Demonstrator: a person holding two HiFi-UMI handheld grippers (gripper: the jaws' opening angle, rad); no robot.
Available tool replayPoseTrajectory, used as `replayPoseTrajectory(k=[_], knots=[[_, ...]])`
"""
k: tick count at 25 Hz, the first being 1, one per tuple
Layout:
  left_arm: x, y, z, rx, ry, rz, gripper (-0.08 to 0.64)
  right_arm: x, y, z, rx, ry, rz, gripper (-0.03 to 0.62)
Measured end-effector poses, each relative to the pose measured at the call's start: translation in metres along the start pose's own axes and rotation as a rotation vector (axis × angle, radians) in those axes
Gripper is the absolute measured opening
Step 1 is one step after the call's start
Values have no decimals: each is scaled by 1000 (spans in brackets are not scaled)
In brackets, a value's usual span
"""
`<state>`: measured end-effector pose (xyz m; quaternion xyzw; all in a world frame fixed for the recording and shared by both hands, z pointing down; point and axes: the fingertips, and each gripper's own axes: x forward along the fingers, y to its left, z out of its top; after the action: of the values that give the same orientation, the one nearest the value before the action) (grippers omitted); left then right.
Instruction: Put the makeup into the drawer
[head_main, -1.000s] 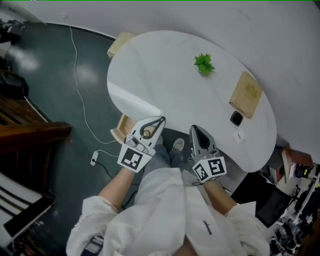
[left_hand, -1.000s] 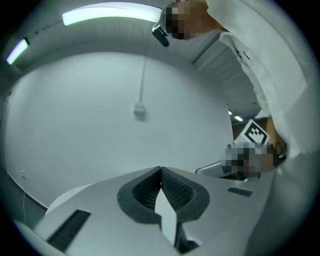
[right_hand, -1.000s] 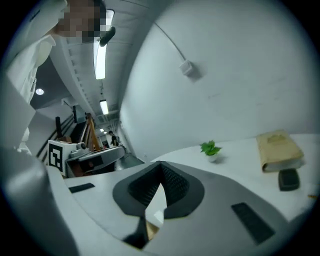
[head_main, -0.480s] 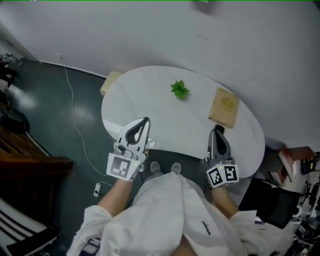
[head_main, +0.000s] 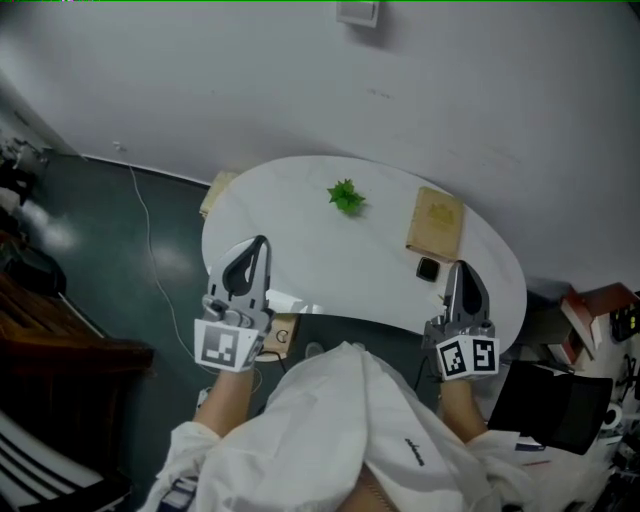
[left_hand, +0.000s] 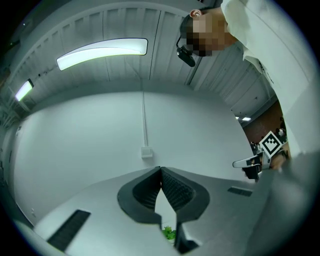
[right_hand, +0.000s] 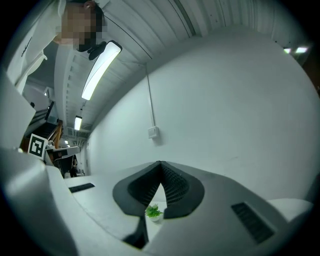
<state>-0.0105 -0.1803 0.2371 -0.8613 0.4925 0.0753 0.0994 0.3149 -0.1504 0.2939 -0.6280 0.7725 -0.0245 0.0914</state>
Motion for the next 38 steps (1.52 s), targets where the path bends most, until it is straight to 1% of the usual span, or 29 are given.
replayPoseTrajectory(k=[3,6,13,21,27,38], knots=[[0,5,5,19,-15,12,26,-5,-13,1,0,-11,-35,17],[1,5,2,18,-12,15,26,-8,-16,-2,3,-9,-46,17],[2,2,-7,-11,6,15,26,-3,-10,-6,10,-1,-40,17],[3,3,-12,-11,12,18,26,1,-10,-6,7,0,-37,17],[4,1,-10,-11,-4,11,26,-1,-10,-6,8,6,-38,17],[5,-6,-11,-22,9,1,26,-5,-7,-7,8,18,-30,17]])
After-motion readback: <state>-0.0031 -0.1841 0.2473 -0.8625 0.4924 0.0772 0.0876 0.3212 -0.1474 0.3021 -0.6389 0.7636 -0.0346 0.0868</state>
